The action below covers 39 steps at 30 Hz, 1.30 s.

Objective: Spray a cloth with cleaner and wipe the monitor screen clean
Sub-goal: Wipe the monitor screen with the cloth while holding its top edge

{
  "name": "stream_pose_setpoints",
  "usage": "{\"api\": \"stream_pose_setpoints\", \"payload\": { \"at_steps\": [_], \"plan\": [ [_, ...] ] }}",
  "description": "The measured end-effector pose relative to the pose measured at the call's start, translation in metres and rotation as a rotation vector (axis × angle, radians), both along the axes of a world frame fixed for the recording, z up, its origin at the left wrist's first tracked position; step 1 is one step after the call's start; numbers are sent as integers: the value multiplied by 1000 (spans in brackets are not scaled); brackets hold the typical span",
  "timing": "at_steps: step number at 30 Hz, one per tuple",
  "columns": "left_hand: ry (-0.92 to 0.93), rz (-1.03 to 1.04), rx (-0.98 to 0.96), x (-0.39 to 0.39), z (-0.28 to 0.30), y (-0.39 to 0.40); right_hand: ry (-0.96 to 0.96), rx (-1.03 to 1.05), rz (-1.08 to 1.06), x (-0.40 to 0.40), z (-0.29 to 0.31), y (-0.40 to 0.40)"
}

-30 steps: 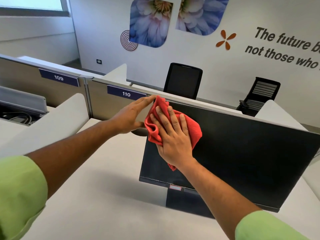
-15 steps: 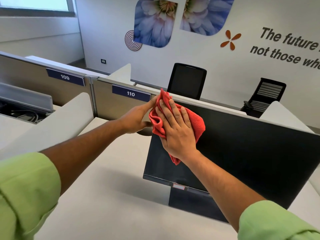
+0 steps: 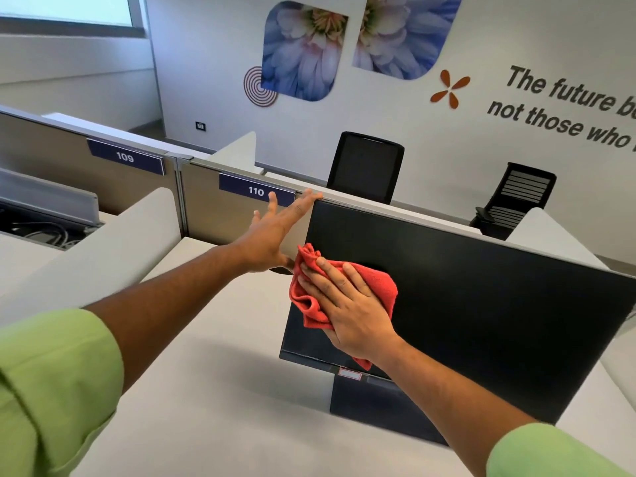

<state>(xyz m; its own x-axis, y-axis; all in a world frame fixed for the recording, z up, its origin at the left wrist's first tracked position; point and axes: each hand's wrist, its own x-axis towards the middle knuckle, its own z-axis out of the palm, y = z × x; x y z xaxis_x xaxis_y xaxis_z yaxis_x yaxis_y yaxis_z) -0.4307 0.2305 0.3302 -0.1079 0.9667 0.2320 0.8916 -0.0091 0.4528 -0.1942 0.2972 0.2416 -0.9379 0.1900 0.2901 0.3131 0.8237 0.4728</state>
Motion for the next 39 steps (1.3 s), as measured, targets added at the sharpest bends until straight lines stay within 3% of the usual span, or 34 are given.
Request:
{"api": "stream_pose_setpoints", "payload": {
  "at_steps": [2, 7, 12, 21, 27, 31, 36, 39],
  "plan": [
    [14, -14, 2, 1, 3, 1, 4, 16, 12, 2, 14, 7],
    [21, -2, -27, 1, 8, 2, 232, -5, -97, -11, 69, 25],
    [37, 10, -27, -1, 6, 4, 289, -23, -139, -22, 58, 17],
    [36, 2, 4, -1, 1, 5, 132, -14, -87, -4, -7, 0],
    [57, 26, 11, -3, -4, 4, -57, -31, 57, 22, -60, -17],
    [59, 9, 25, 0, 0, 6, -136, -65, 93, 22, -49, -14],
    [16, -37, 8, 3, 12, 11, 212, -93, -130, 7, 14, 5],
    [-92, -102, -7, 1, 12, 11, 251, -83, -154, -1, 14, 4]
  ]
}}
